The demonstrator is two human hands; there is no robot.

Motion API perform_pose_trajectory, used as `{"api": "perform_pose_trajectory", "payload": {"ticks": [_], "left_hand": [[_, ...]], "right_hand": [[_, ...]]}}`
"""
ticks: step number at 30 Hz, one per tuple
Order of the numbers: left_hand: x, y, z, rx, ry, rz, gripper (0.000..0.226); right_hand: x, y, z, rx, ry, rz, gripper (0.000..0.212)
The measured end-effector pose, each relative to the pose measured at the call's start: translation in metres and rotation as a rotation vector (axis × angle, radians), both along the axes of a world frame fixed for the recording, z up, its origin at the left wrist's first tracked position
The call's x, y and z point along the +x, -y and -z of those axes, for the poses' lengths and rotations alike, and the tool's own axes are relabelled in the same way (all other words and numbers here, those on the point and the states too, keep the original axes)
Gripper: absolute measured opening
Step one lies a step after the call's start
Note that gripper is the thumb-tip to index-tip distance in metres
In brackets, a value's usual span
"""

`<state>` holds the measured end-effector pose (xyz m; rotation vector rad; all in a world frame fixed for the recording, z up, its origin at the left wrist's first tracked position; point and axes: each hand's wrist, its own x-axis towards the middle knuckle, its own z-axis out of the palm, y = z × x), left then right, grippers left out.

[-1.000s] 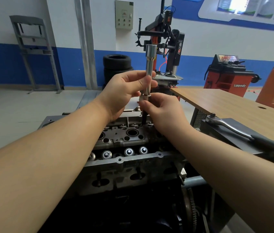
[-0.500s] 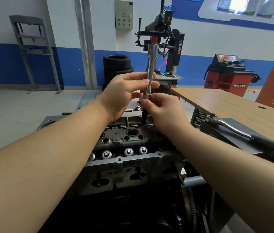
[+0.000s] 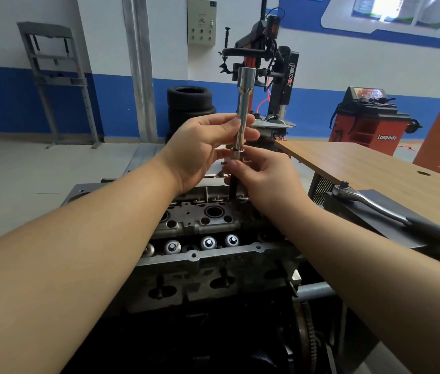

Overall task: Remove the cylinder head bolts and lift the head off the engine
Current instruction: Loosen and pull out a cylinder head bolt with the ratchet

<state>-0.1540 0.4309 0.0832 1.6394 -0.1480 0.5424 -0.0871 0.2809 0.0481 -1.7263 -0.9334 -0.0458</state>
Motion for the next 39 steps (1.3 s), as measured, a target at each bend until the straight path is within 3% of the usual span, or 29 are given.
{"api": "perform_pose_trajectory", "payload": {"ticks": [6,11,16,20,26,32,36,39], "left_hand": [[-0.0012,-0.0009,0.0002,0.031,0.055,-0.076,0.026],[0.0006,-0.0013,-0.0001,0.013,0.031,-0.07,0.03],[-0.0008,-0.0008,0.0006,0.037,0.012,-0.068,0.024],[-0.0038,0.0002,-0.002,0.032,0.026,-0.118,0.049],[0.0,0.0004,-0.0001,0.003,-0.033,-0.033,0.024],[-0.0044,0.0037,-0.0026,0.047,0.005,-0.094,0.03],[-0.0051,0.006,-0.0033,0.065,0.043,-0.134,0.04],[-0.0035,0.0051,-0.0022,0.061,-0.008,-0.086,0.035]], "right_hand": [[0.0016,-0.0024,-0.0006,-0.07,-0.002,0.107,0.031],[0.0015,-0.0008,0.0005,-0.079,0.013,0.07,0.011],[0.0007,-0.0016,-0.0009,-0.072,-0.01,0.017,0.009],[0.001,-0.0035,-0.0014,-0.089,0.019,0.119,0.027],[0.003,-0.0016,0.0002,-0.097,0.054,0.117,0.013],[0.0002,-0.0041,-0.0018,-0.102,0.014,0.045,0.012],[-0.0004,-0.0055,-0.0008,-0.113,0.04,0.138,0.029],[-0.0008,-0.0039,-0.0013,-0.116,0.069,0.126,0.015]]}}
